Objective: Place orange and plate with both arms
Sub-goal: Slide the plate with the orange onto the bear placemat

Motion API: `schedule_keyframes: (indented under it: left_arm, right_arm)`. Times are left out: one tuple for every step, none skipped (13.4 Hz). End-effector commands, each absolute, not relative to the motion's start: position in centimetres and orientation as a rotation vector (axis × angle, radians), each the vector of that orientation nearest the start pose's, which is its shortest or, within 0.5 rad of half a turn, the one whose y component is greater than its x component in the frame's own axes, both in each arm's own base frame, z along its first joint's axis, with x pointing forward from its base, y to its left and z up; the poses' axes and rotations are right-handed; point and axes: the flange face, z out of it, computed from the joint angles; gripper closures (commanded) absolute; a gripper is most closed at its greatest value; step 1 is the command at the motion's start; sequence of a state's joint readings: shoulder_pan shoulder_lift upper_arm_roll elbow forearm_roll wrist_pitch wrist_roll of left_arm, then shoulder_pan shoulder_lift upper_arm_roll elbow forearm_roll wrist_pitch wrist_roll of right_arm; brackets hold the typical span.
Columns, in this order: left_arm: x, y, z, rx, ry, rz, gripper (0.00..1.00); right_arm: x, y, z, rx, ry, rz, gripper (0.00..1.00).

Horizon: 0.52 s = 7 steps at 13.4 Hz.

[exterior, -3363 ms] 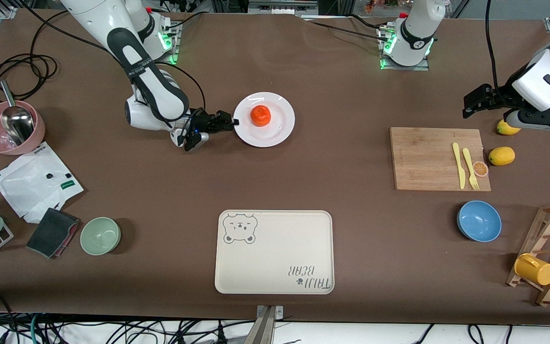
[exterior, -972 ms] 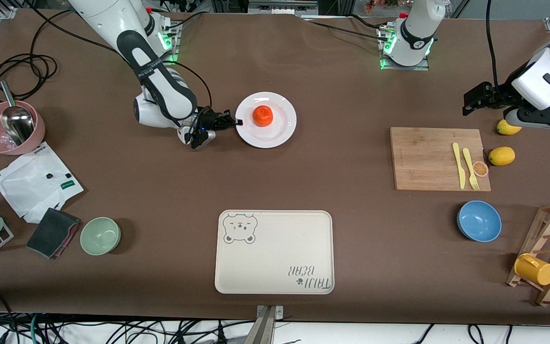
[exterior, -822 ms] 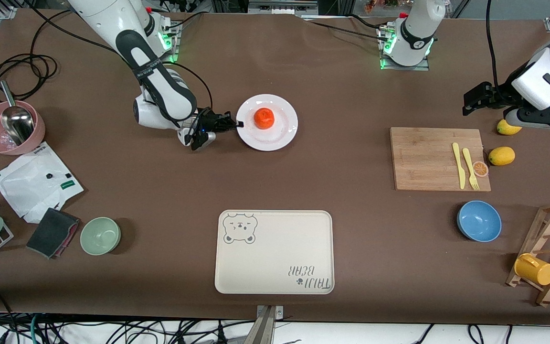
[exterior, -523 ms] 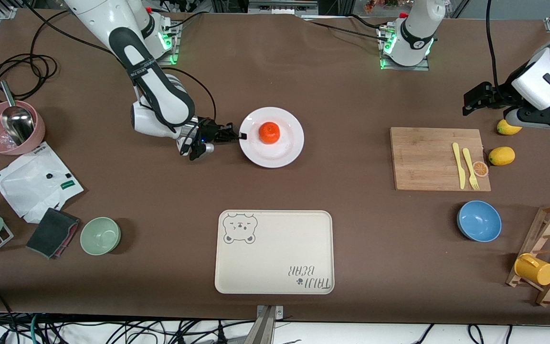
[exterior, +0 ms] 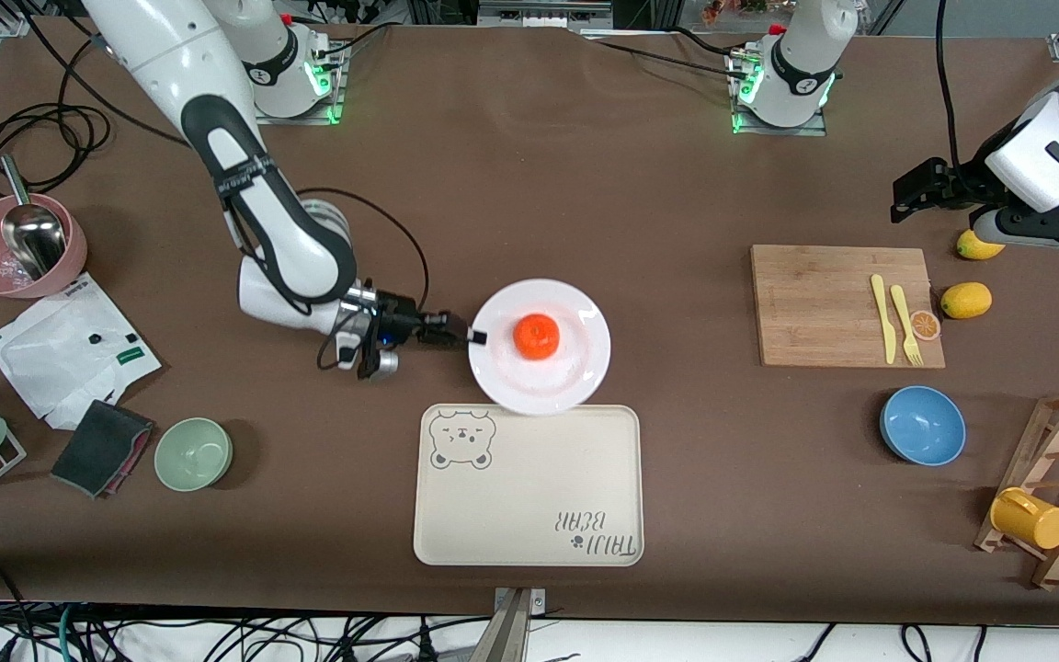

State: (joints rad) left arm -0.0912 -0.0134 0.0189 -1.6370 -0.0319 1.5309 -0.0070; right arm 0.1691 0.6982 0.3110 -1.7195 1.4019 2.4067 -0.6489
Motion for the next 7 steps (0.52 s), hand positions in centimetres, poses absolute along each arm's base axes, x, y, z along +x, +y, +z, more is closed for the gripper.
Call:
schedule_keyframes:
  left_arm:
    - [54.5, -4.3, 60.3, -3.138, 0.142, 0.152, 0.00]
    - [54.5, -4.2, 60.3, -3.136, 0.142, 0.152, 0.00]
    - [54.5, -4.2, 60.3, -3.136, 0.142, 0.152, 0.00]
    - [54.5, -4.2, 60.3, -3.136, 0.142, 0.152, 0.00]
    - [54.5, -4.2, 60.3, -3.136, 0.142, 0.152, 0.00]
    - [54.5, -4.2, 60.3, -3.136, 0.142, 0.152, 0.00]
    - [54.5, -4.2, 60.3, -3.136, 0.142, 0.152, 0.00]
  right_arm:
    - [67.8, 30.2, 17.7, -2.029, 0.153, -0.077, 1.00]
    - [68.9, 30.4, 17.0, -2.015, 0.159, -0.093, 1.00]
    - [70.0, 30.2, 16.4, -2.003, 0.166, -0.113, 1.00]
    - [70.9, 30.1, 15.8, -1.992, 0.170, -0.131, 1.00]
    - [72.0, 29.4, 15.1, -1.998, 0.166, -0.158, 1.00]
    - [72.8, 28.9, 14.4, -2.015, 0.145, -0.179, 1.00]
    - [73.0, 29.2, 13.7, -2.025, 0.125, -0.186, 1.00]
